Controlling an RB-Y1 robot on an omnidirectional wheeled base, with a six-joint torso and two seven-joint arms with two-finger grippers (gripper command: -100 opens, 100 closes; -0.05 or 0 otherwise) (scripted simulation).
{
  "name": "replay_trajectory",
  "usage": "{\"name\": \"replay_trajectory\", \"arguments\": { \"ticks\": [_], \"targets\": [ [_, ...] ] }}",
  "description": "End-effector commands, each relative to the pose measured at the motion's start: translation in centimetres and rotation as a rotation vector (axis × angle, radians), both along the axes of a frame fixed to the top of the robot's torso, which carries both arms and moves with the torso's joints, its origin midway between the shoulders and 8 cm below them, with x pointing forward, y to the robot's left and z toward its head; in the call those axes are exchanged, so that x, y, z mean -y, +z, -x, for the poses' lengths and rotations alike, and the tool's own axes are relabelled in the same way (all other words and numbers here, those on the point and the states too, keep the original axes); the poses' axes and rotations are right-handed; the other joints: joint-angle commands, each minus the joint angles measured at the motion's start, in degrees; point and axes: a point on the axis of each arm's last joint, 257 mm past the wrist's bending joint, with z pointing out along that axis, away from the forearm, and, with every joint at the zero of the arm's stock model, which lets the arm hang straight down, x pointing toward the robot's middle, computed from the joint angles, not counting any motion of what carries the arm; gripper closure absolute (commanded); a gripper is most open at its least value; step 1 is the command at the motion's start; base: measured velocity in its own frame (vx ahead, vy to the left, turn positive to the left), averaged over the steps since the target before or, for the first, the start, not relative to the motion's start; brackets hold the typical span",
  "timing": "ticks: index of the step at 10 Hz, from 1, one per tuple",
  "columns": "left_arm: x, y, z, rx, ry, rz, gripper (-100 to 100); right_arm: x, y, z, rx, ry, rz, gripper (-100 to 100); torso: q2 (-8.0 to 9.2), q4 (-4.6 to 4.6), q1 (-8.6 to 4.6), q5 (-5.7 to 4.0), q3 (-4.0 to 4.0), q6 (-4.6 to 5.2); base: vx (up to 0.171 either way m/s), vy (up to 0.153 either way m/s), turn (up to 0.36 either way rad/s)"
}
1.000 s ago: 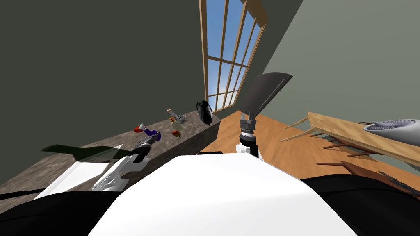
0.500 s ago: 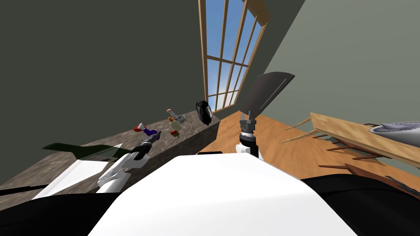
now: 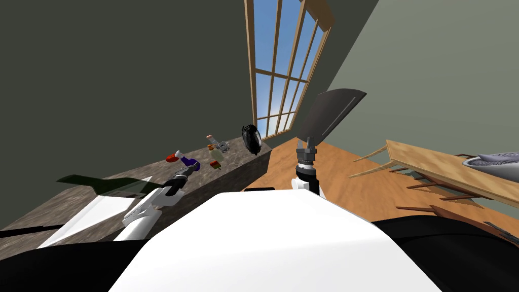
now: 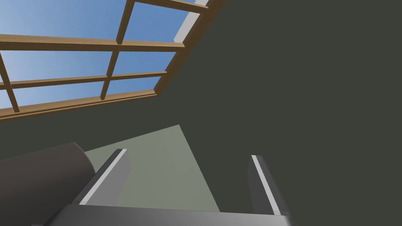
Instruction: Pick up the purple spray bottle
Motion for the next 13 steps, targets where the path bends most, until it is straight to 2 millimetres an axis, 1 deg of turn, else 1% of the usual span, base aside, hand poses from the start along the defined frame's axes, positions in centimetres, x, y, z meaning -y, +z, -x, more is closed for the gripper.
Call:
{"name": "replay_trajectory", "arguments": {
  "ticks": [1,2,3,4,5,7,8,9,10,11,12,13],
  "targets": [
    [0.2,1.2,-2.0,0.024,-0.046,-0.009,-100,0.0,0.0,0.0,0.000,0.000,0.000,0,0.00,0.00,0.00,0.00,0.00,0.00,-0.002,-0.038,0.080],
    [-0.3,0.8,-2.0,0.020,-0.037,-0.004,-100,0.0,0.0,0.0,0.000,0.000,0.000,0,-0.01,0.00,-0.14,-0.02,-0.01,0.01,-0.001,-0.063,0.038],
    [-1.1,-0.2,-1.1,0.000,-0.015,0.001,-100,0.0,0.0,0.0,0.000,0.000,0.000,0,-0.01,0.00,-0.23,-0.05,0.00,0.01,0.002,-0.037,-0.004],
    [-0.6,1.8,-3.6,0.039,-0.068,-0.012,-100,0.0,0.0,0.0,0.000,0.000,0.000,0,-0.01,0.00,-0.17,-0.04,-0.01,0.01,-0.001,-0.060,0.060],
    [-1.1,1.3,-3.3,0.029,-0.055,-0.008,-100,0.0,0.0,0.0,0.000,0.000,0.000,0,-0.01,0.00,-0.24,-0.06,0.00,0.00,0.003,-0.061,0.047],
    [-2.5,-0.3,-1.9,-0.003,-0.020,0.000,-100,0.0,0.0,0.0,0.000,0.000,0.000,0,-0.01,-0.01,-0.15,-0.04,-0.01,0.00,0.002,-0.014,0.001],
    [-2.2,1.8,-4.2,0.036,-0.067,-0.014,-100,0.0,0.0,0.0,0.000,0.000,0.000,0,0.00,0.00,-0.05,-0.01,0.00,0.00,0.002,-0.046,0.063],
    [-2.8,1.4,-3.8,0.027,-0.054,-0.011,-100,0.0,0.0,0.0,0.000,0.000,0.000,0,-0.01,0.00,-0.17,-0.05,0.00,0.00,0.000,-0.059,0.049],
    [-3.6,0.5,-3.0,0.008,-0.032,-0.006,-100,0.0,0.0,0.0,0.000,0.000,0.000,0,-0.01,0.00,-0.23,-0.05,-0.01,0.01,-0.003,-0.029,0.000],
    [-3.9,0.2,-2.7,0.001,-0.025,-0.004,-100,0.0,0.0,0.0,0.000,0.000,0.000,0,0.01,0.00,-0.15,-0.03,0.00,0.00,0.000,0.000,0.000],
    [-3.7,2.4,-4.7,0.039,-0.068,-0.021,-100,0.0,0.0,0.0,0.000,0.000,0.000,0,0.01,0.00,-0.06,-0.01,0.01,0.00,0.000,-0.042,0.076],
    [-4.9,1.3,-3.7,0.017,-0.036,-0.013,-100,0.0,0.0,0.0,0.000,0.000,0.000,0,-0.01,0.00,-0.16,-0.04,-0.01,0.00,0.000,-0.056,0.039]
  ]
}}
